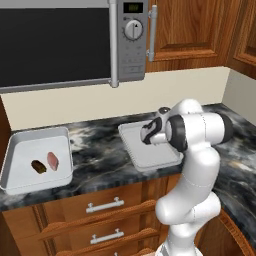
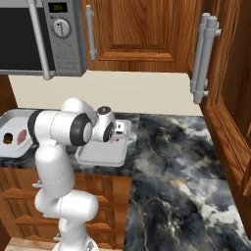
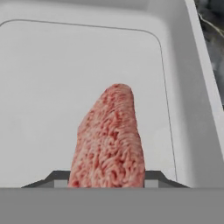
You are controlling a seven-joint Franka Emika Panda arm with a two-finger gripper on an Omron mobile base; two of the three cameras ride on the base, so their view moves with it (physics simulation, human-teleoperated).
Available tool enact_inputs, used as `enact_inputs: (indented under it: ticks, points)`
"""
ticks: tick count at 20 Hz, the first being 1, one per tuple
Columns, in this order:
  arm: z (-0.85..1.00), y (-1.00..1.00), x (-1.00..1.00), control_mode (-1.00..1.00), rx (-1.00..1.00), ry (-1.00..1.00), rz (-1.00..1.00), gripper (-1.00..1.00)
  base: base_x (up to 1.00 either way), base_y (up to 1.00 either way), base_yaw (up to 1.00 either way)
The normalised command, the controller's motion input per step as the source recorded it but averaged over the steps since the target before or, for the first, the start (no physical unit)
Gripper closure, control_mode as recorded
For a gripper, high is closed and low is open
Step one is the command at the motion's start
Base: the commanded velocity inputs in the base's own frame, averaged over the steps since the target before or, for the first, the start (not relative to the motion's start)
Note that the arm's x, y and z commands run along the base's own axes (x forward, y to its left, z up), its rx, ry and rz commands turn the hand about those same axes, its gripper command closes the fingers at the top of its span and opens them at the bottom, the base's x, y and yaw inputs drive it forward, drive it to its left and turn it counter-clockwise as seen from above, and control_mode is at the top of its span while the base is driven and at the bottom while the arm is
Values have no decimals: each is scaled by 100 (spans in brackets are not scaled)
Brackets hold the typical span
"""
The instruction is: Place one sweet potato and one steak in each tupperware on the nearby counter, to pack two identical lunches.
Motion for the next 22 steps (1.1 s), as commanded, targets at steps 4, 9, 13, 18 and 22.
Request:
enact_inputs:
  ticks: [4,9,13,18,22]
  points:
    - [-18,0,29,-100,0,3,0,-100,0,0,0]
    - [-9,0,12,-100,0,3,0,-100,0,0,0]
    - [0,0,-1,-100,0,1,0,-100,0,0,0]
    - [21,0,-20,-100,0,0,0,-100,0,0,0]
    - [64,1,-67,-100,-1,0,0,-100,0,0,0]
